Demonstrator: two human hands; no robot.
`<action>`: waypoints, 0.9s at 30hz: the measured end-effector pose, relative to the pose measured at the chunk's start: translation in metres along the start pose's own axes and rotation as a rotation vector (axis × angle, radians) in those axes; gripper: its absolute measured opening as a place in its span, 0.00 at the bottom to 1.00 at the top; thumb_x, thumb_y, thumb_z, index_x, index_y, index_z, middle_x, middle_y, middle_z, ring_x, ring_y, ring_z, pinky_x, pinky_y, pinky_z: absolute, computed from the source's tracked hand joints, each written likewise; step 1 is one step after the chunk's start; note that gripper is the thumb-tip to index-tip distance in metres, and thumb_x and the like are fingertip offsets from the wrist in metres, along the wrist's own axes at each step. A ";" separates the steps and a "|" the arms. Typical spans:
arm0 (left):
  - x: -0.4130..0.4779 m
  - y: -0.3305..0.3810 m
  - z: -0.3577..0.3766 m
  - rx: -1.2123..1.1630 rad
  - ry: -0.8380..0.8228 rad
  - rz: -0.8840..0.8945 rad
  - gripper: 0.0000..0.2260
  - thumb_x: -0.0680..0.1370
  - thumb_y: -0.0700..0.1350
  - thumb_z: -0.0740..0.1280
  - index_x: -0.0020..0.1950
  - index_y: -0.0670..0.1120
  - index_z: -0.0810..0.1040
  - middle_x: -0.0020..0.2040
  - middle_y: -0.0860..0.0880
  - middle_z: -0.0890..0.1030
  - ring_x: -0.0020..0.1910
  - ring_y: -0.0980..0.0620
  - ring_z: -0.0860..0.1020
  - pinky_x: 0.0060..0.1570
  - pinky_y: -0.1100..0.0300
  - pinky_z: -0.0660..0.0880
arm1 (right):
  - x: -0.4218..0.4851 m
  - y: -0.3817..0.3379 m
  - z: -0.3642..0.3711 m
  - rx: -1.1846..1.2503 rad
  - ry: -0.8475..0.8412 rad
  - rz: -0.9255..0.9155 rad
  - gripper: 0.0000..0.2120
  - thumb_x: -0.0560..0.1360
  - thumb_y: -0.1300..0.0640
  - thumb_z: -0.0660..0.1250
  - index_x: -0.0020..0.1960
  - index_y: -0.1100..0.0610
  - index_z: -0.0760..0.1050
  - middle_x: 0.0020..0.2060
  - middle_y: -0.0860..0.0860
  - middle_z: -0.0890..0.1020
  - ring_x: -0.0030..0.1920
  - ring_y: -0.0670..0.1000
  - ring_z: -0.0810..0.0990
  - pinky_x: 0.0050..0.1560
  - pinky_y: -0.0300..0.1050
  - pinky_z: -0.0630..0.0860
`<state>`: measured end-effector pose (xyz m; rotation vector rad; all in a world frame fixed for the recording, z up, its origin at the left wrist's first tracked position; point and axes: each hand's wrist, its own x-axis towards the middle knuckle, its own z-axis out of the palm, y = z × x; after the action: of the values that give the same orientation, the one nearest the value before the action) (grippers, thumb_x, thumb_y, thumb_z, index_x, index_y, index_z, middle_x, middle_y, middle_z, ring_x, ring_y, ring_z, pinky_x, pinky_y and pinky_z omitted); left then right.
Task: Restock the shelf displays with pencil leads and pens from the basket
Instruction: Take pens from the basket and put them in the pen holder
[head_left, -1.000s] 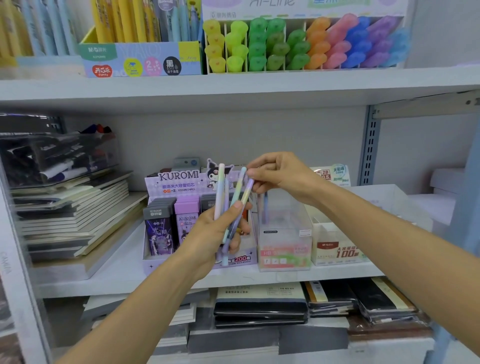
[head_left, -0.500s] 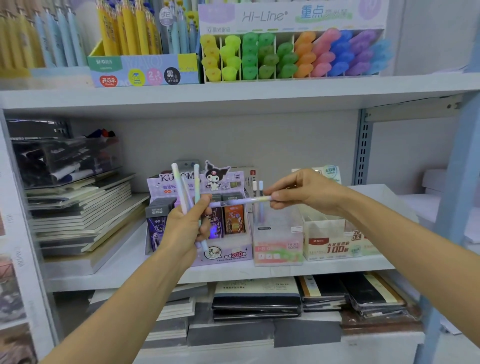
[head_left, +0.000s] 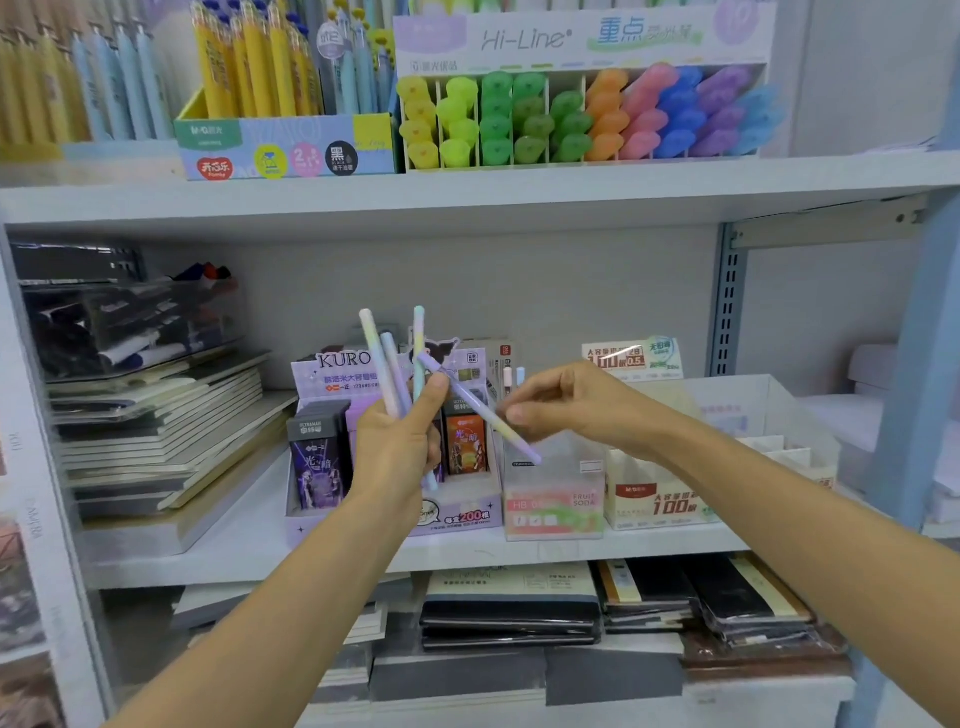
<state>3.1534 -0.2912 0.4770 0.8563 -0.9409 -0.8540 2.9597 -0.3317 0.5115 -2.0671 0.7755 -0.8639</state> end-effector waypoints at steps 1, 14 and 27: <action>0.001 -0.001 0.001 0.036 -0.015 0.010 0.14 0.76 0.48 0.71 0.50 0.37 0.77 0.20 0.53 0.64 0.18 0.56 0.61 0.19 0.66 0.60 | 0.004 -0.004 0.002 0.002 0.068 -0.047 0.09 0.75 0.57 0.70 0.54 0.57 0.82 0.44 0.53 0.86 0.45 0.52 0.85 0.46 0.40 0.81; 0.009 -0.003 0.017 0.147 -0.146 0.035 0.18 0.76 0.49 0.71 0.54 0.33 0.77 0.25 0.50 0.64 0.19 0.56 0.59 0.19 0.66 0.58 | 0.034 -0.026 -0.013 -0.017 0.271 -0.163 0.06 0.77 0.61 0.68 0.50 0.63 0.79 0.39 0.57 0.83 0.36 0.48 0.82 0.41 0.40 0.81; 0.009 -0.013 0.006 0.137 -0.247 -0.062 0.08 0.81 0.43 0.63 0.42 0.43 0.70 0.27 0.52 0.71 0.20 0.56 0.61 0.20 0.65 0.57 | 0.047 0.027 -0.022 -0.400 0.594 -0.100 0.05 0.75 0.63 0.69 0.43 0.55 0.75 0.35 0.53 0.83 0.37 0.52 0.85 0.45 0.50 0.83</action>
<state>3.1482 -0.3052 0.4701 0.9142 -1.2048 -0.9725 2.9637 -0.3897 0.5150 -2.2203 1.2473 -1.5161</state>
